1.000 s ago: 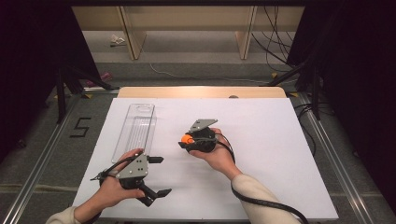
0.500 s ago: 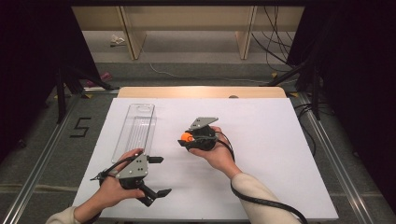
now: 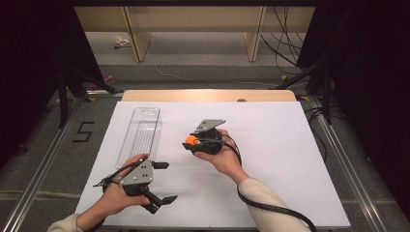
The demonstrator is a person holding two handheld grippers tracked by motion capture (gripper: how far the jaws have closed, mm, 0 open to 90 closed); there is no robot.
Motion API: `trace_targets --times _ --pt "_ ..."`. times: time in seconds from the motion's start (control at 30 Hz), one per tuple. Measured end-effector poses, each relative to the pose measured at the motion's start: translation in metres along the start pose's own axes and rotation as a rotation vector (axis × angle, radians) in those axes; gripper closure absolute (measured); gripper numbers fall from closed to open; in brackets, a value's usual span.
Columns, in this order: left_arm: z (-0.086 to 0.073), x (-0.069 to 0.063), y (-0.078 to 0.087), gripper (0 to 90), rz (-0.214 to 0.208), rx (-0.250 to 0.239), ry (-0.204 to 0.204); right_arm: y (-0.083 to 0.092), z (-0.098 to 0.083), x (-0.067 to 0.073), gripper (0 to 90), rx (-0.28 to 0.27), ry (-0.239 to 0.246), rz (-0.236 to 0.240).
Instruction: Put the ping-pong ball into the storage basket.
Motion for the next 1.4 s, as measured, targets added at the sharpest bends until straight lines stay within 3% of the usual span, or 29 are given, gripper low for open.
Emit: trace_targets --times 1.4 --pt "0.000 0.007 -0.001 0.0 0.020 -0.012 0.009 0.007 0.011 -0.004 51.6 -0.038 -0.012 -0.010"
Point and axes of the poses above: each handheld gripper's, and its own axes: y roughly backward along the jaws, z roughly out of its top, x roughly to its left, the point moved 5 cm from there along -y, roughly forward along the jaws, and after that the axes turned 11 degrees about y, right-handed, at the moved point
